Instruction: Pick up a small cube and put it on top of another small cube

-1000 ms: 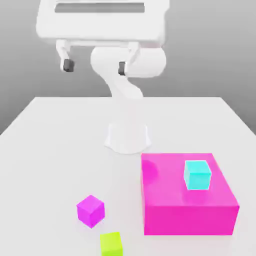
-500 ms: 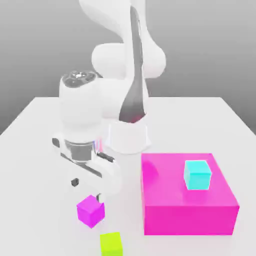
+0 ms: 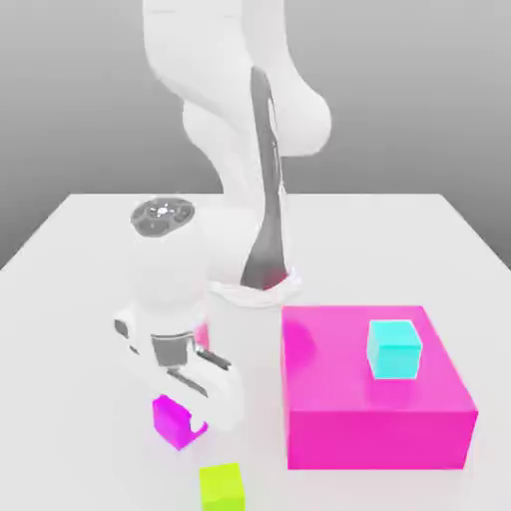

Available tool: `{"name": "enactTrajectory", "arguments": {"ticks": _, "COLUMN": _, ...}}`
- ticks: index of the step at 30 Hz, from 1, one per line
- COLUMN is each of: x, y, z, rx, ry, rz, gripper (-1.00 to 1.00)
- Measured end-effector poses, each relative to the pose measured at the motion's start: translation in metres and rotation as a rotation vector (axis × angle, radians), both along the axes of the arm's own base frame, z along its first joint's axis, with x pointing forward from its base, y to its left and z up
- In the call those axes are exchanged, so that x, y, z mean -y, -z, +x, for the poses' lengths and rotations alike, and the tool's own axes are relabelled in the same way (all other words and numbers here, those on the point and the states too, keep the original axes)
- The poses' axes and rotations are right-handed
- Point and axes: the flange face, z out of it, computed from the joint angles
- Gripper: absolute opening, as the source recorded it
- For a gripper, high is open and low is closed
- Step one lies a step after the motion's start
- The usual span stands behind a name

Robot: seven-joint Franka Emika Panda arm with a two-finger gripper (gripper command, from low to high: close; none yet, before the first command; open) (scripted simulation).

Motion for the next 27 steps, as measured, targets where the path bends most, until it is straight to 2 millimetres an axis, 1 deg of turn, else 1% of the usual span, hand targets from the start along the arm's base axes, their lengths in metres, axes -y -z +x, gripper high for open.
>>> {"name": "enactTrajectory", "arguments": {"ticks": 2, "x": 0.000, "y": -0.019, "z": -0.001, "rx": -0.002, "ry": -0.001, "rz": -0.001, "gripper": -1.00}}
{"name": "enactTrajectory", "arguments": {"ticks": 3, "x": -0.003, "y": -0.026, "z": 0.005, "rx": -0.002, "ry": -0.001, "rz": -0.002, "gripper": -1.00}}
{"name": "enactTrajectory", "arguments": {"ticks": 7, "x": -0.024, "y": -0.048, "z": 0.050, "rx": -0.003, "ry": 0.006, "rz": -0.001, "gripper": -1.00}}
{"name": "enactTrajectory", "arguments": {"ticks": 11, "x": -0.052, "y": -0.071, "z": 0.098, "rx": -0.002, "ry": 0.022, "rz": -0.001, "gripper": -1.00}}
{"name": "enactTrajectory", "arguments": {"ticks": 12, "x": -0.056, "y": -0.067, "z": 0.103, "rx": -0.002, "ry": 0.024, "rz": -0.001, "gripper": -1.00}}
{"name": "enactTrajectory", "arguments": {"ticks": 13, "x": -0.058, "y": -0.058, "z": 0.107, "rx": -0.002, "ry": 0.026, "rz": -0.002, "gripper": -1.00}}
{"name": "enactTrajectory", "arguments": {"ticks": 15, "x": -0.059, "y": -0.034, "z": 0.109, "rx": -0.002, "ry": 0.027, "rz": -0.002, "gripper": -1.00}}
{"name": "enactTrajectory", "arguments": {"ticks": 16, "x": -0.060, "y": -0.020, "z": 0.109, "rx": -0.002, "ry": 0.026, "rz": -0.002, "gripper": 1.00}}
{"name": "enactTrajectory", "arguments": {"ticks": 21, "x": -0.060, "y": -0.020, "z": 0.109, "rx": -0.002, "ry": 0.026, "rz": -0.002, "gripper": 1.00}}
{"name": "enactTrajectory", "arguments": {"ticks": 22, "x": -0.060, "y": -0.014, "z": 0.109, "rx": -0.003, "ry": 0.026, "rz": -0.002, "gripper": 1.00}}
{"name": "enactTrajectory", "arguments": {"ticks": 23, "x": -0.060, "y": -0.017, "z": 0.109, "rx": -0.003, "ry": 0.027, "rz": -0.002, "gripper": 1.00}}
{"name": "enactTrajectory", "arguments": {"ticks": 25, "x": -0.059, "y": -0.038, "z": 0.110, "rx": -0.003, "ry": 0.027, "rz": -0.003, "gripper": 1.00}}
{"name": "enactTrajectory", "arguments": {"ticks": 27, "x": -0.060, "y": -0.063, "z": 0.109, "rx": -0.003, "ry": 0.027, "rz": -0.002, "gripper": 1.00}}
